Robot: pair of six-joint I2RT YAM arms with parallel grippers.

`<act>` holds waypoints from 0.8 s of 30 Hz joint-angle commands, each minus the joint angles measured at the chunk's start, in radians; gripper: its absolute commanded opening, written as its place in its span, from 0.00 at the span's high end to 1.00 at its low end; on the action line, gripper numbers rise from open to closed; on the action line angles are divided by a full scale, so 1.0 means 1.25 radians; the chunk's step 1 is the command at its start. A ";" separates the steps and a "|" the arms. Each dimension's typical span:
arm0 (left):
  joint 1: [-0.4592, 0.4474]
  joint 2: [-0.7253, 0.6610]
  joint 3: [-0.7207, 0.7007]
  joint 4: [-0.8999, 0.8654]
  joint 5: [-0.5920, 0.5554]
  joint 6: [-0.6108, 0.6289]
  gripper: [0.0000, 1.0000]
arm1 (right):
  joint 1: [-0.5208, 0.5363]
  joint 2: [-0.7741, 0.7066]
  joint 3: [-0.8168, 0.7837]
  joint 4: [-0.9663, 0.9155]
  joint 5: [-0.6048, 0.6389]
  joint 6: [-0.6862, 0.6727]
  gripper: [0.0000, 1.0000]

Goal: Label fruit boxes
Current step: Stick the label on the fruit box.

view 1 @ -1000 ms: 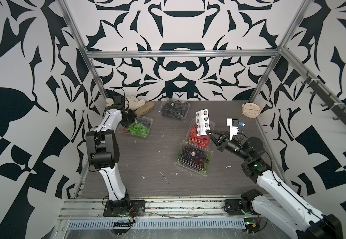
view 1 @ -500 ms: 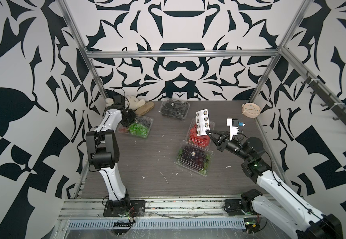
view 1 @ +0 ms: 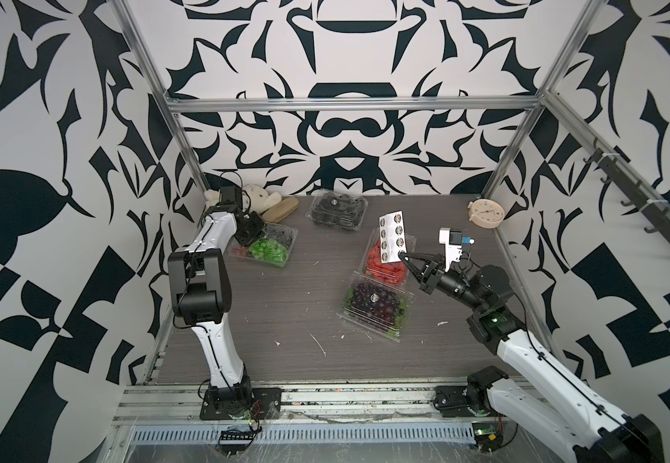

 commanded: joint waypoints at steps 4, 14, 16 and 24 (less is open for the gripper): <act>-0.004 0.035 -0.001 0.020 0.052 -0.011 1.00 | 0.002 0.000 0.001 0.038 0.000 -0.006 1.00; -0.008 0.041 -0.004 0.076 0.118 -0.033 0.99 | 0.002 0.003 0.000 0.039 0.000 -0.006 1.00; -0.008 0.034 -0.002 0.080 0.126 -0.035 0.98 | 0.003 0.003 0.000 0.039 0.001 -0.007 1.00; -0.028 -0.142 -0.061 0.130 0.116 -0.060 0.80 | 0.002 0.010 0.002 0.023 0.019 -0.016 1.00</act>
